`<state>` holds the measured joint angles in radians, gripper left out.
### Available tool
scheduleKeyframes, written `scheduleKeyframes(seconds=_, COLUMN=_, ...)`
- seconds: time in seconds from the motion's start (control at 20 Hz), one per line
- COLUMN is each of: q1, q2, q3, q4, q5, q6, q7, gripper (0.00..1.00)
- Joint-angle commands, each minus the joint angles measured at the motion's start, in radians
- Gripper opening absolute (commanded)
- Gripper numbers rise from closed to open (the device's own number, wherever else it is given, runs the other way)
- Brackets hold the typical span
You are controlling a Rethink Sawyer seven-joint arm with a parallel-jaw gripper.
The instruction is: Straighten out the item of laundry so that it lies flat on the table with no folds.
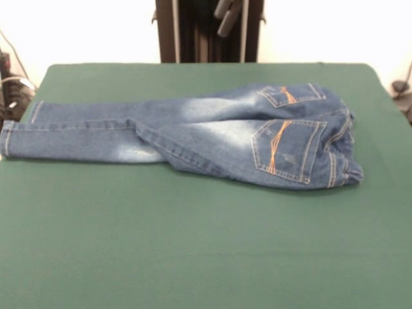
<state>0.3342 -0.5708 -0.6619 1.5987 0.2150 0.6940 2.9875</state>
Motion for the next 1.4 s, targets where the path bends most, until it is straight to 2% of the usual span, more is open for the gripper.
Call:
scheduleKeyframes(seconds=0.05, q1=-0.007, q2=0.093, q3=0.163, q4=0.129, q5=-0.053, q6=-0.111, q7=0.012, gripper=1.0)
scheduleKeyframes(seconds=0.35, q1=-0.032, q2=0.106, q3=0.158, q4=0.134, q5=-0.084, q6=-0.149, q7=-0.021, gripper=1.0)
scheduleKeyframes(seconds=0.7, q1=-0.112, q2=0.075, q3=0.202, q4=0.157, q5=-0.14, q6=-0.168, q7=-0.09, gripper=1.0)
scheduleKeyframes(seconds=1.0, q1=-0.14, q2=0.078, q3=0.198, q4=0.138, q5=-0.194, q6=-0.153, q7=-0.083, gripper=1.0)
scheduleKeyframes(seconds=1.2, q1=-0.195, q2=0.067, q3=0.265, q4=0.163, q5=-0.199, q6=-0.197, q7=-0.091, gripper=1.0)
scheduleKeyframes(seconds=1.4, q1=-0.21, q2=0.095, q3=0.302, q4=0.174, q5=-0.186, q6=-0.234, q7=-0.04, gripper=1.0)
